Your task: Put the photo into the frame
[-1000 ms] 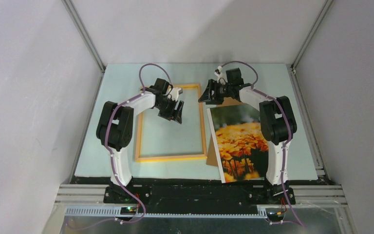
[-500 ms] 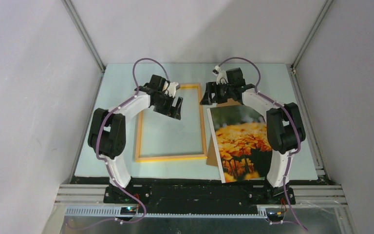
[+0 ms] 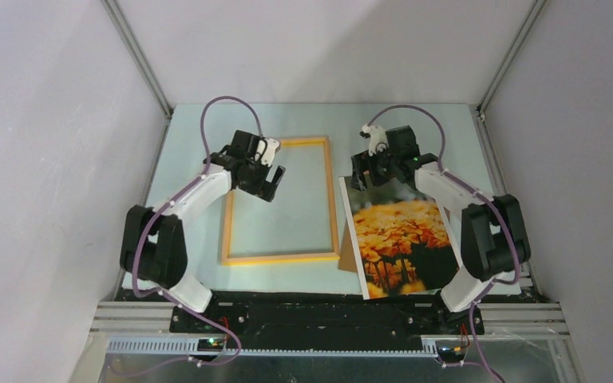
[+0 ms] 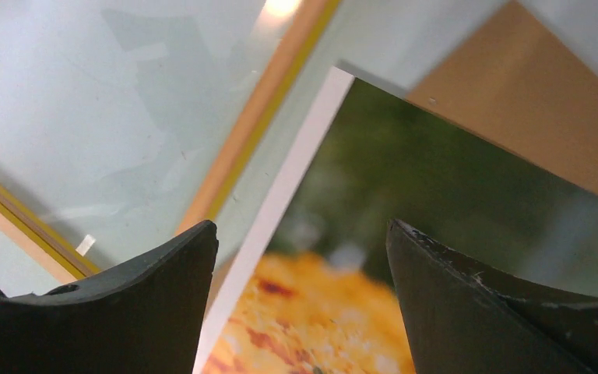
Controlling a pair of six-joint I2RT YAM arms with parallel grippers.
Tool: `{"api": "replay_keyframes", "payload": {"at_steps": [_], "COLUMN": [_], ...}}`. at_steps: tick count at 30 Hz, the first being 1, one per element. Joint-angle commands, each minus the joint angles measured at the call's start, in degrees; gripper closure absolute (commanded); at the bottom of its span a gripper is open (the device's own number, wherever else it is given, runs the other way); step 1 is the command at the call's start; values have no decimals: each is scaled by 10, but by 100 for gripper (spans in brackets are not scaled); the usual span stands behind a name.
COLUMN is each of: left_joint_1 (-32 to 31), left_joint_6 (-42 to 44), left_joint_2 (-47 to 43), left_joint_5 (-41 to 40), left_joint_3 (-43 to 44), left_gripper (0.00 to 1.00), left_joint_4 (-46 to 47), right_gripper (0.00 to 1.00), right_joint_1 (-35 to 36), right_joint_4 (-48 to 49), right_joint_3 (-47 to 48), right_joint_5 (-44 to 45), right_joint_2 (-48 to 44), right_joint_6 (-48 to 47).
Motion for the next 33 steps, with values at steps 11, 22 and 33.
{"api": "replay_keyframes", "payload": {"at_steps": [11,22,33], "left_joint_1": [-3,-33,-181], "left_joint_6": [18,-27,-107], "left_joint_2": [-152,-122,36], "left_joint_5": [-45,186,221], "left_joint_3": [-23,5,138], "left_gripper": [0,0,0], "left_joint_4": [5,6,6], "right_gripper": [17,17,17], "right_joint_1": [-146,-249,-383], "right_joint_4": [-63,-129,-157], "right_joint_3": [-104,-152,-167], "right_joint_5": [6,60,39], "right_joint_2": [-196,-261,-238], "right_joint_6": [-50,-72,-95]}}
